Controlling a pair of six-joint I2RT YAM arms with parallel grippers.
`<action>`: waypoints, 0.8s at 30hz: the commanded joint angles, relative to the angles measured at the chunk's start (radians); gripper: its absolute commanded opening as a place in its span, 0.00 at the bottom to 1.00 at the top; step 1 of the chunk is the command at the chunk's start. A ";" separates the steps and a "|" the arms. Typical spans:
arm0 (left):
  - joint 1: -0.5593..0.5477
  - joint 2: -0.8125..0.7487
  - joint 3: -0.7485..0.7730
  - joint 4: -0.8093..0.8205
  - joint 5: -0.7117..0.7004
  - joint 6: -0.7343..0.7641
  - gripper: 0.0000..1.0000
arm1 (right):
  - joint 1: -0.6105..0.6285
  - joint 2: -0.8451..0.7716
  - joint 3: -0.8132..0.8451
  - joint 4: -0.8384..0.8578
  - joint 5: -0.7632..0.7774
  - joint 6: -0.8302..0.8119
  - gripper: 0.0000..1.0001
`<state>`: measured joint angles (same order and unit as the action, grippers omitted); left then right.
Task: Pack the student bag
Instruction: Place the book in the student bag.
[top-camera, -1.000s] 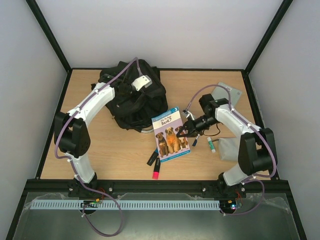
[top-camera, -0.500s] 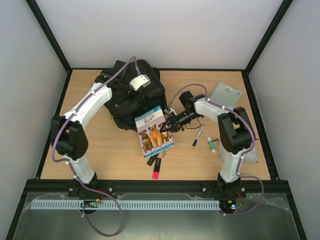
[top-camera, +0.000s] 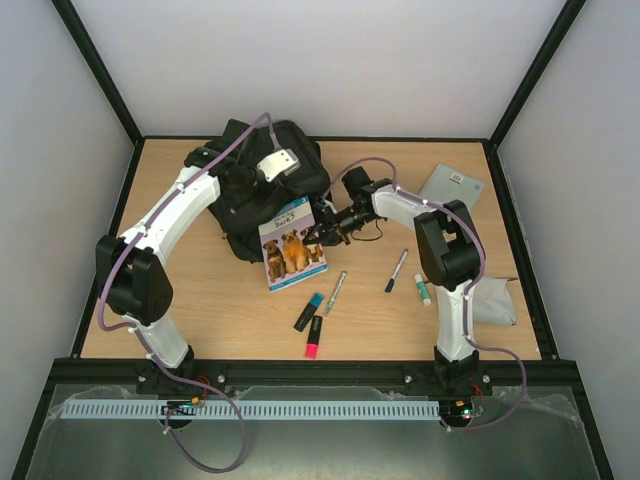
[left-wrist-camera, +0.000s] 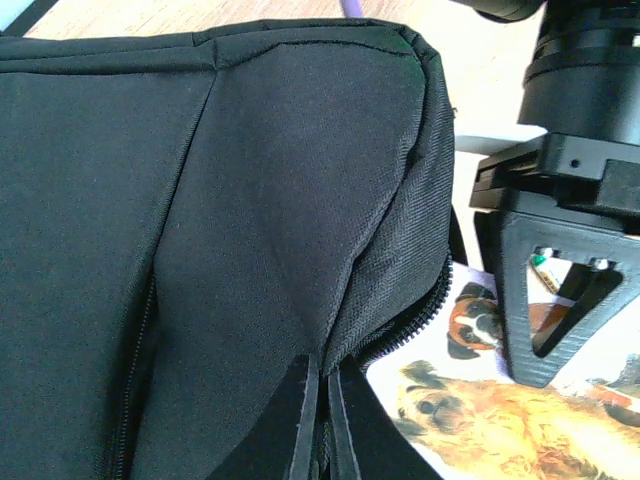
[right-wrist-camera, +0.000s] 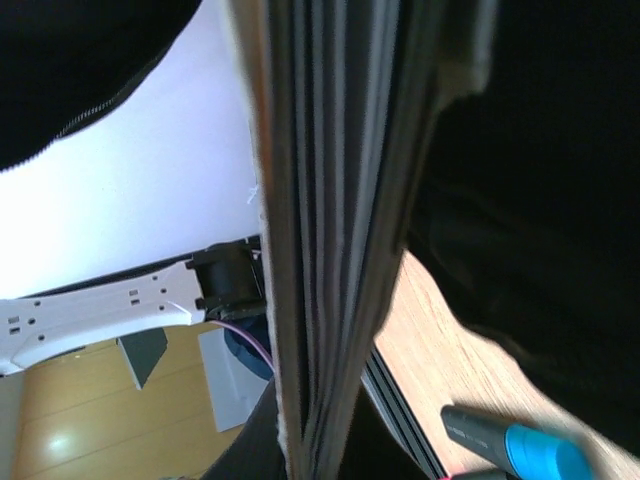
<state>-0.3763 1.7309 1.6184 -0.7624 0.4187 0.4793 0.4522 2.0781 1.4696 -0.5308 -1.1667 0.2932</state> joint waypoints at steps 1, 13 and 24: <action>-0.002 -0.050 0.005 0.009 0.062 0.027 0.02 | 0.023 0.035 0.062 0.078 -0.045 0.114 0.01; -0.019 -0.068 -0.033 -0.011 0.047 0.071 0.02 | 0.032 0.101 0.166 0.107 0.038 0.154 0.01; -0.021 -0.080 -0.067 -0.021 0.026 0.100 0.03 | 0.034 0.110 0.221 0.027 0.248 0.082 0.39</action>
<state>-0.3878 1.6917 1.5642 -0.7727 0.4145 0.5545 0.4801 2.1853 1.6440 -0.4465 -1.0042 0.4206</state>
